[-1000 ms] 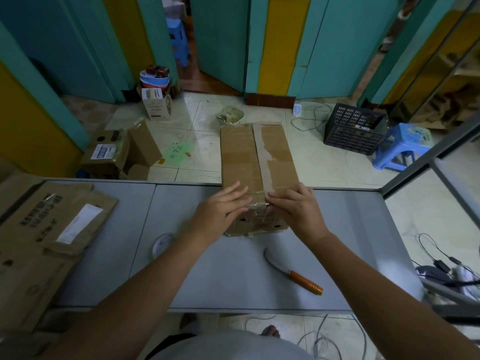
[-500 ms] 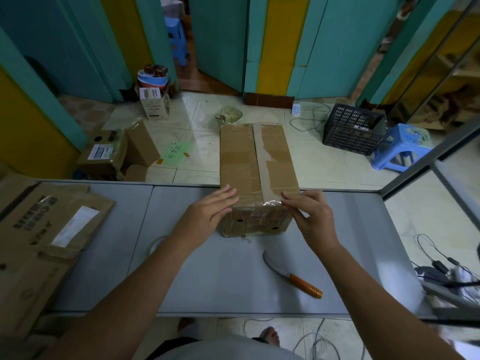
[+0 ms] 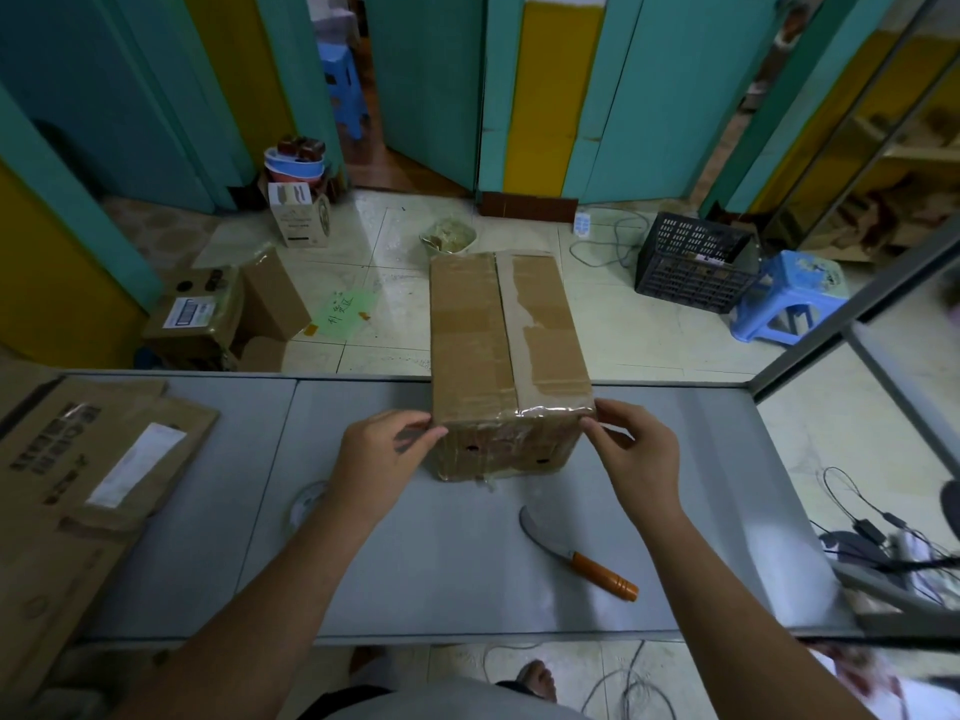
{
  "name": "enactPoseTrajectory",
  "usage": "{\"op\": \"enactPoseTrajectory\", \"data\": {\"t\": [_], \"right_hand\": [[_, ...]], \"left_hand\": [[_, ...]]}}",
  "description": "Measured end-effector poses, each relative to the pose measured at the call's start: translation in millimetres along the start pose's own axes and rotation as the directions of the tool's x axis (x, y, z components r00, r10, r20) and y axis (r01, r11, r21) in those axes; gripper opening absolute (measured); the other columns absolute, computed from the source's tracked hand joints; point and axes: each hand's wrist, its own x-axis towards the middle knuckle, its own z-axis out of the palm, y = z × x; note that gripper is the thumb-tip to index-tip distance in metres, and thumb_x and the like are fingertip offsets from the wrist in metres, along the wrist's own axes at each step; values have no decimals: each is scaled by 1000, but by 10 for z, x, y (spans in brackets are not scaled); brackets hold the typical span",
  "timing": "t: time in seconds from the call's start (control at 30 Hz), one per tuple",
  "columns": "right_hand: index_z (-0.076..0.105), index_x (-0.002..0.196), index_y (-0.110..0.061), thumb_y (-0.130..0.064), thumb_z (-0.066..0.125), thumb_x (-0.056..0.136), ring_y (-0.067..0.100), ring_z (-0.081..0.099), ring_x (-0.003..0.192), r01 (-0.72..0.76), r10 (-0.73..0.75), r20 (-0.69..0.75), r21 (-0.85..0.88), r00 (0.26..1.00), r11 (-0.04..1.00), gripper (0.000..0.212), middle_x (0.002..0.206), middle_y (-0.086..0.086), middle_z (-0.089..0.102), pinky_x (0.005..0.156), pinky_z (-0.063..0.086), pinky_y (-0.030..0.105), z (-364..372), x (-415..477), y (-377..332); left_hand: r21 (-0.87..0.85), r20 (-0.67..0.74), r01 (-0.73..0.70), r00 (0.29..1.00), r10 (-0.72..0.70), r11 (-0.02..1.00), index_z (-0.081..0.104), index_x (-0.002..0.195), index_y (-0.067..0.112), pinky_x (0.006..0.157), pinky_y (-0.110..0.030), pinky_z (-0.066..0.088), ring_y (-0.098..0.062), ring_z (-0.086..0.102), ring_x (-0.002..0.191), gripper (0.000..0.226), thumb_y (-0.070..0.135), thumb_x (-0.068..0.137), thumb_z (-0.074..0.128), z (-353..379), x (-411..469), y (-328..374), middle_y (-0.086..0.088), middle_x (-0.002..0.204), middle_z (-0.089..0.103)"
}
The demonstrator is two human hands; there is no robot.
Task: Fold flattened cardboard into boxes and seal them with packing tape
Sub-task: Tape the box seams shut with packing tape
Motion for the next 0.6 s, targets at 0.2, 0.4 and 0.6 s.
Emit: {"op": "enactPoseTrajectory", "data": {"t": [0.2, 0.4, 0.6], "right_hand": [[83, 102, -23, -26, 83, 88, -6, 71, 84, -62, 58, -71, -67, 996, 996, 14, 89, -21, 76, 76, 54, 8, 60, -38, 36], [78, 97, -25, -19, 81, 90, -2, 69, 84, 7, -13, -44, -144, 999, 990, 10, 87, -20, 72, 75, 50, 4, 102, -9, 93], [79, 106, -24, -23, 82, 88, -6, 68, 93, 21, -22, -9, -133, 1000, 991, 19, 93, -25, 70, 78, 50, 3, 16, -33, 137]], "left_hand": [[122, 25, -42, 999, 39, 992, 81, 86, -1, 57, -43, 60, -25, 69, 58, 15, 11, 84, 90, 12, -30, 7, -9, 71, 75], [155, 70, -39, 997, 29, 987, 70, 85, 0, 55, -48, 55, -29, 63, 62, 21, 15, 96, 79, 21, -2, -4, -10, 73, 69], [87, 167, -37, 986, 22, 995, 76, 93, 3, 67, -46, 61, -24, 70, 72, 17, 19, 95, 80, -66, 64, 4, -7, 82, 74]]}}
